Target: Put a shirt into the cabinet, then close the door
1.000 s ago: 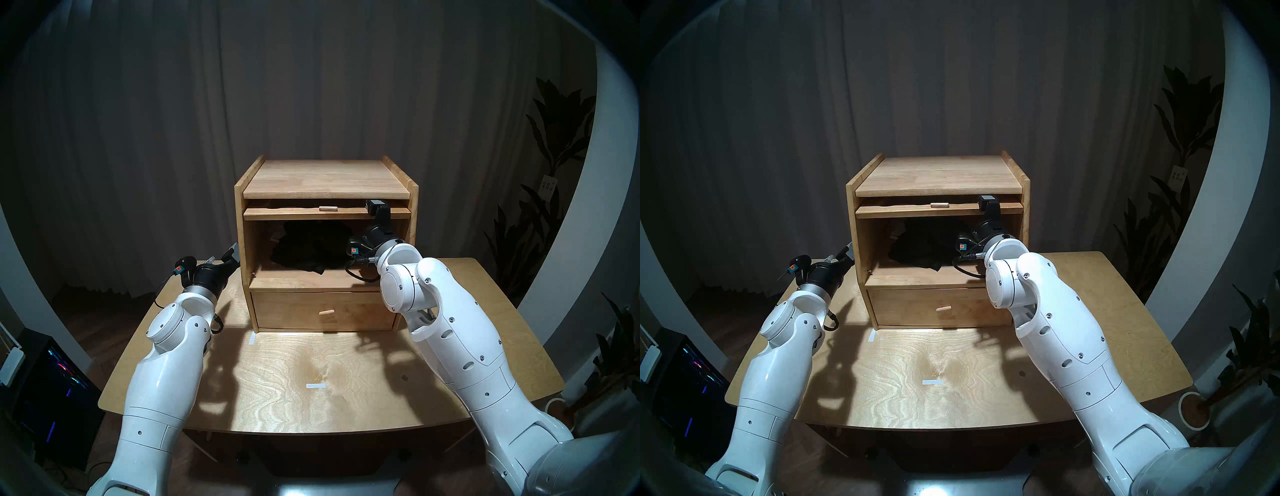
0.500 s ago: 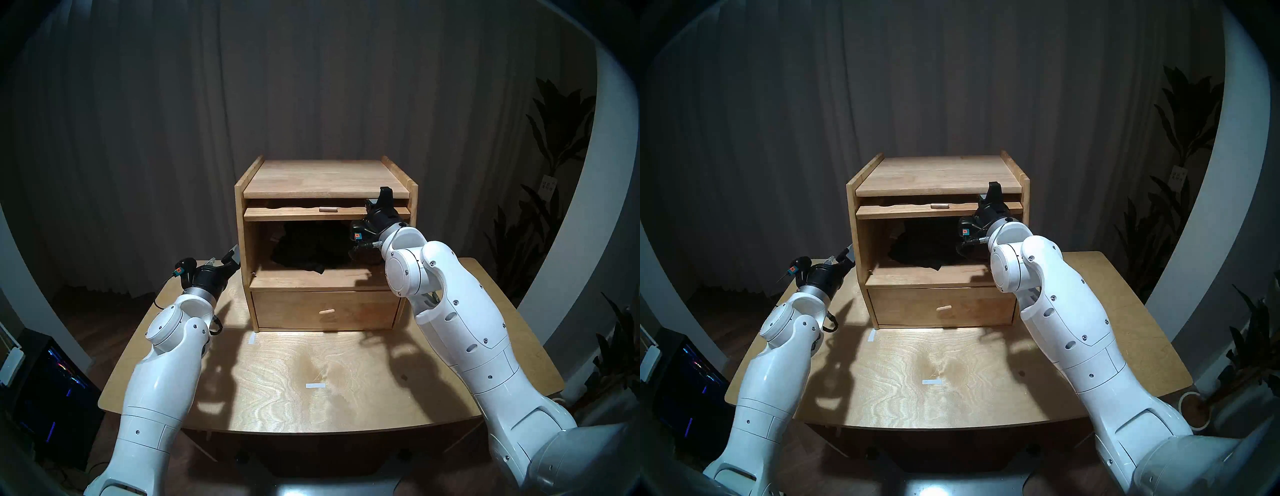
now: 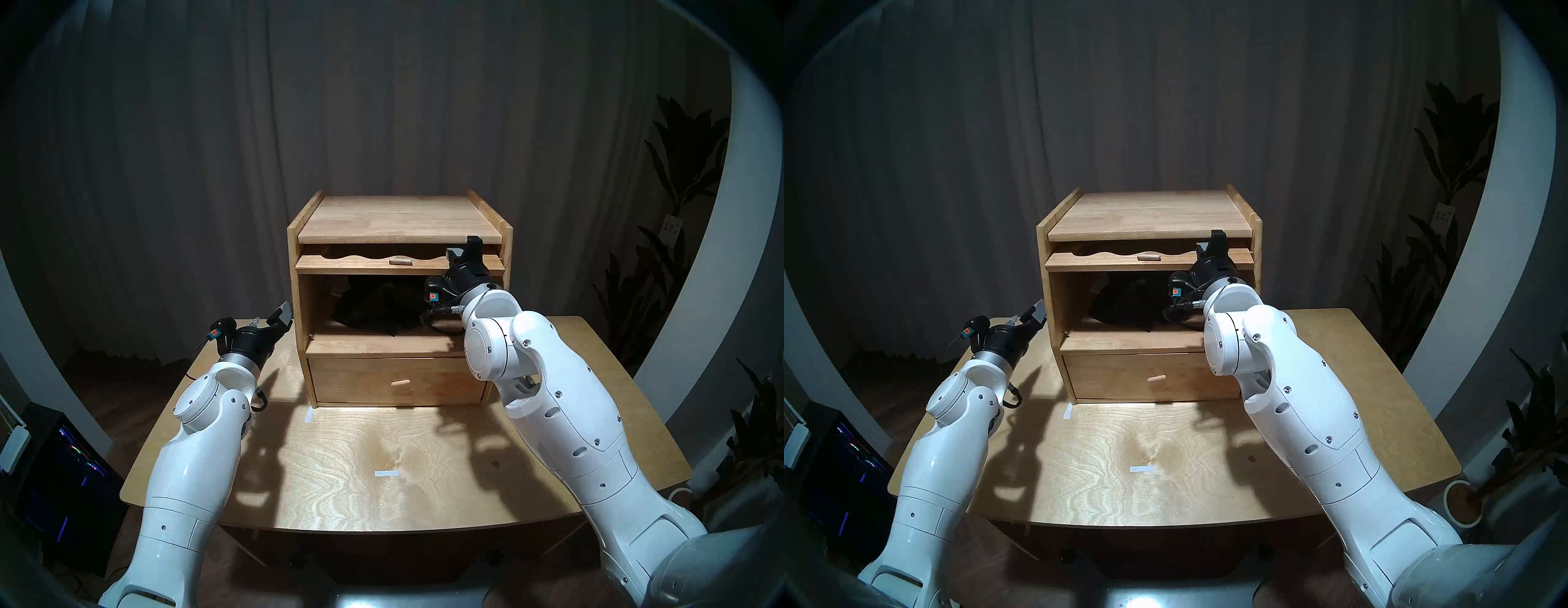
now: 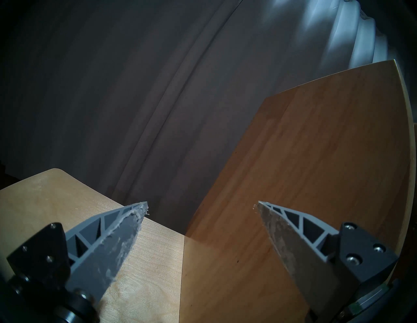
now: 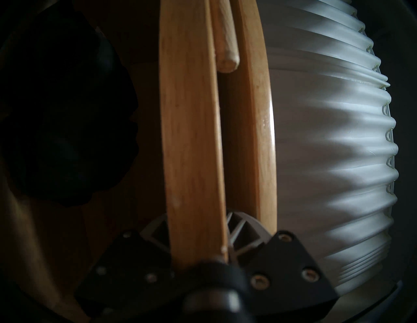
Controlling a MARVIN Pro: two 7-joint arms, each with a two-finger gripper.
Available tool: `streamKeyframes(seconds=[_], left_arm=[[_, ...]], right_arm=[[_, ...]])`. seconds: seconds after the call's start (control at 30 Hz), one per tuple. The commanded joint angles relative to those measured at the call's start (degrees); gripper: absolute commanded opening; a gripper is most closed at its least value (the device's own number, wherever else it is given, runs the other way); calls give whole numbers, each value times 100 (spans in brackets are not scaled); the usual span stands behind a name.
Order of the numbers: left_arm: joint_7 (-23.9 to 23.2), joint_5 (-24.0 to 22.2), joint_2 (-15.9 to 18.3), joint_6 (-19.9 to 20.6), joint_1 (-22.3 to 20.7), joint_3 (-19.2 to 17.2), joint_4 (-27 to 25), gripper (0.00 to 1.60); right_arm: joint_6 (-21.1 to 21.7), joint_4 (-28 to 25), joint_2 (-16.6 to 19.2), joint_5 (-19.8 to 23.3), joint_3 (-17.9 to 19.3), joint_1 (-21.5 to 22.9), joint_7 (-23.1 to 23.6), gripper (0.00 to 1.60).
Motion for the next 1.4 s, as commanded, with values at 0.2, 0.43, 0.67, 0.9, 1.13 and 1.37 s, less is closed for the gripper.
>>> streamKeyframes(seconds=[0.2,0.43,0.67,0.9,1.13,1.37], left_arm=[[-150,-11,87,-45,-49,-22,-125,160],[-237,-37,108,-49,25,-8,-181,160],[-258,-47,120,-58,48,-22,-203,160],[-288,-54,143,-73,98,-35,-202,160],[-343,-83,179,-65,204,-71,-306,160],[-354,-122,210,-61,261,-149,-320,160]], right_arm=[[1120,-682,223,-21,-667,-818,91,0],[1840,-949,702,-97,-702,-1060,49,0],[2091,-1182,867,-114,-725,-1258,7,0],[2302,-1407,979,-215,-800,-1504,-64,0],[2397,-1446,521,-572,-1560,-1249,76,75],[2503,-1473,80,-1045,-2040,-806,115,160]])
